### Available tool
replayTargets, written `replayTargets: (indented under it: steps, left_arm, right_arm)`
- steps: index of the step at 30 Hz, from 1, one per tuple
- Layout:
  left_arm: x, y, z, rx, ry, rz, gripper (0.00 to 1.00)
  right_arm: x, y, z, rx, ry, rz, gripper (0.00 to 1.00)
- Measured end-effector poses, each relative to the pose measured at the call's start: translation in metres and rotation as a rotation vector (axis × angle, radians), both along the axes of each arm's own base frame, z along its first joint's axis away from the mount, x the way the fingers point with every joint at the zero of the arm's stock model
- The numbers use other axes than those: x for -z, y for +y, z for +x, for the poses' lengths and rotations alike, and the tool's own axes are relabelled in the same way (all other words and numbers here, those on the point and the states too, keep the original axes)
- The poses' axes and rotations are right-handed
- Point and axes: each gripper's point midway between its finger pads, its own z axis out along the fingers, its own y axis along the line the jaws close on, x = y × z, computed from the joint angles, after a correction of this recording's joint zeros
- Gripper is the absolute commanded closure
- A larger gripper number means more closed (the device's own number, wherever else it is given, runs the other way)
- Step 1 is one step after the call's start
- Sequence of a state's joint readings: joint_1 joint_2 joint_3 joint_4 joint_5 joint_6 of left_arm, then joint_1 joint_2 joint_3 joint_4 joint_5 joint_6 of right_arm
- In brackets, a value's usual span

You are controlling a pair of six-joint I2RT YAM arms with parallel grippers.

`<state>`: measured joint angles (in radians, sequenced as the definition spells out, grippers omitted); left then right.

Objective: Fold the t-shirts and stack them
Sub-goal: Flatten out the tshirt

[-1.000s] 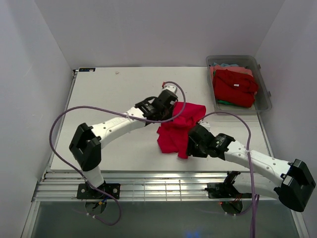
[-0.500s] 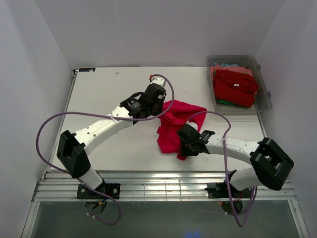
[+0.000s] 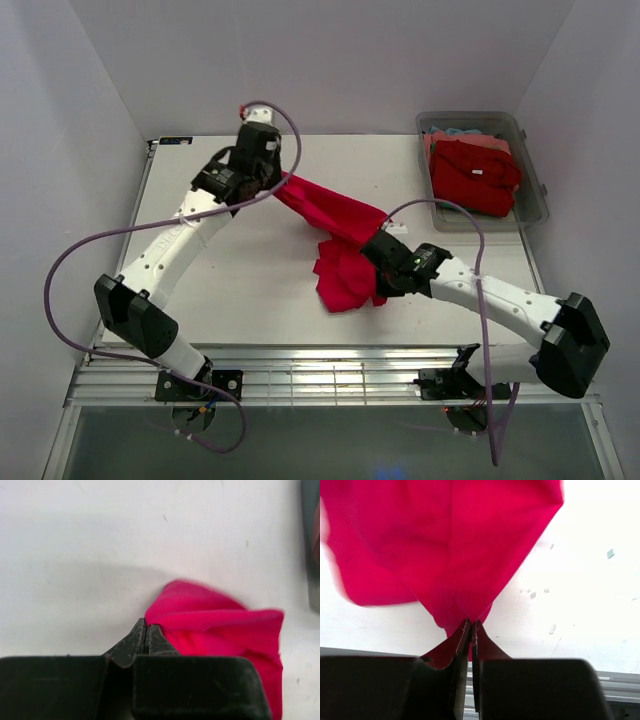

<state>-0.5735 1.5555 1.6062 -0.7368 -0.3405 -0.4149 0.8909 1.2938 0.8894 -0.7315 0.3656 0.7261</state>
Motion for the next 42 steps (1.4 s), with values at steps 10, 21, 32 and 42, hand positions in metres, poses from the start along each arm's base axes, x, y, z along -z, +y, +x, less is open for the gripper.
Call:
replayTargets:
  steps: [10,21,32,42]
  left_arm:
    - [-0.161,0.106,0.024,-0.246,-0.327,-0.058,1.00]
    - [-0.201,0.133,-0.038,-0.273,-0.386,-0.100,1.00]
    - [-0.248,0.117,-0.164,-0.079,-0.440,-0.488,1.00]
    - [-0.145,0.105,-0.176,-0.147,-0.137,-0.544,1.00]
  right_arm:
    - [-0.204,-0.073,0.068,0.218,-0.423,0.010,0.92]
    - [-0.315,-0.104,0.083,0.232,-0.584,-0.092,0.92]
    - [-0.409,-0.140,0.062,0.252,-0.824,-0.053,0.90]
    - [-0.401,-0.145,0.071,0.273,-0.835,-0.133,0.89]
